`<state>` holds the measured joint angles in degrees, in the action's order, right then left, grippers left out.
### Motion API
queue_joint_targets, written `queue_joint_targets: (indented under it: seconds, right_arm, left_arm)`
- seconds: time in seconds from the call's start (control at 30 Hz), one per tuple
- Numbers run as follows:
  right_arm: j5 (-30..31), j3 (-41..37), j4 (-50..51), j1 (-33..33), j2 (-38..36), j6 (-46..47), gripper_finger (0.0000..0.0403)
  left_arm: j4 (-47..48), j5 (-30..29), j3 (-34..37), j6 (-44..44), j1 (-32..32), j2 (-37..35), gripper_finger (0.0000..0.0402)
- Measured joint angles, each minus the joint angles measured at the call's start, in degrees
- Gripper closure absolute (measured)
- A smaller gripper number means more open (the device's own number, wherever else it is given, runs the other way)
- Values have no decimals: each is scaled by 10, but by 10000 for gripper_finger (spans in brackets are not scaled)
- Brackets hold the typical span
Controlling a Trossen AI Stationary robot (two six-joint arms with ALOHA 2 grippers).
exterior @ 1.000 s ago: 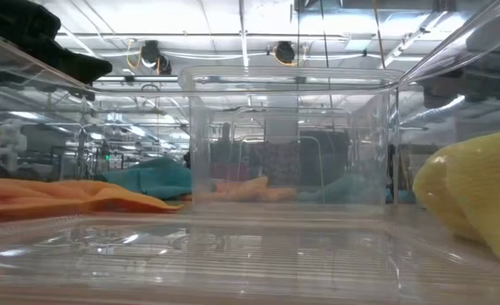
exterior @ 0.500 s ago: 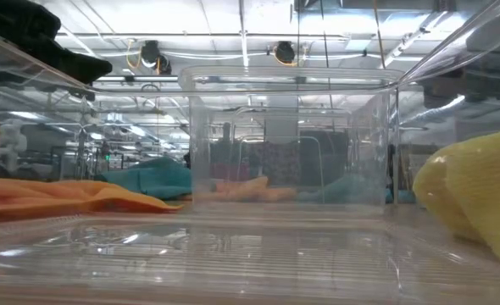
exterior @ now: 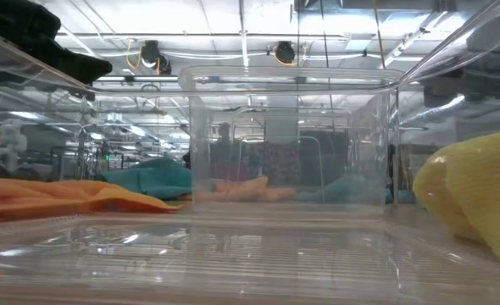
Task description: Sort microfiber towel by color & place in baskets
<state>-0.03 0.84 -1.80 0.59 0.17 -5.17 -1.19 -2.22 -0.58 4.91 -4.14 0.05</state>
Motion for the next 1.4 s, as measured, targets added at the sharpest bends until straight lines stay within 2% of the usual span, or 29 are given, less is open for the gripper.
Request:
queue_joint_targets:
  seconds: [0.53, 0.67, 0.9, 1.13, 1.27, 1.4]
  right_arm:
    - [5, 0, -5, 0, 0, 3, 403]
    - [1, 0, -6, 0, 0, 70, 403]
    - [-3, 3, -78, 0, 2, 75, 403]
    - [2, 86, -44, 0, 57, 88, 403]
    - [5, 166, 6, 0, 120, 90, 403]
    - [49, 266, 78, 0, 195, 92, 403]
  left_arm:
    - [0, 0, 0, 0, 0, 0, 369]
    - [0, 0, 0, 0, 0, 0, 369]
    - [0, 0, 0, 0, 0, 0, 369]
    - [0, -1, 0, 5, 0, 0, 369]
    - [-1, -11, 0, 5, 0, 0, 369]
    - [-1, -13, 0, 4, 0, 0, 369]
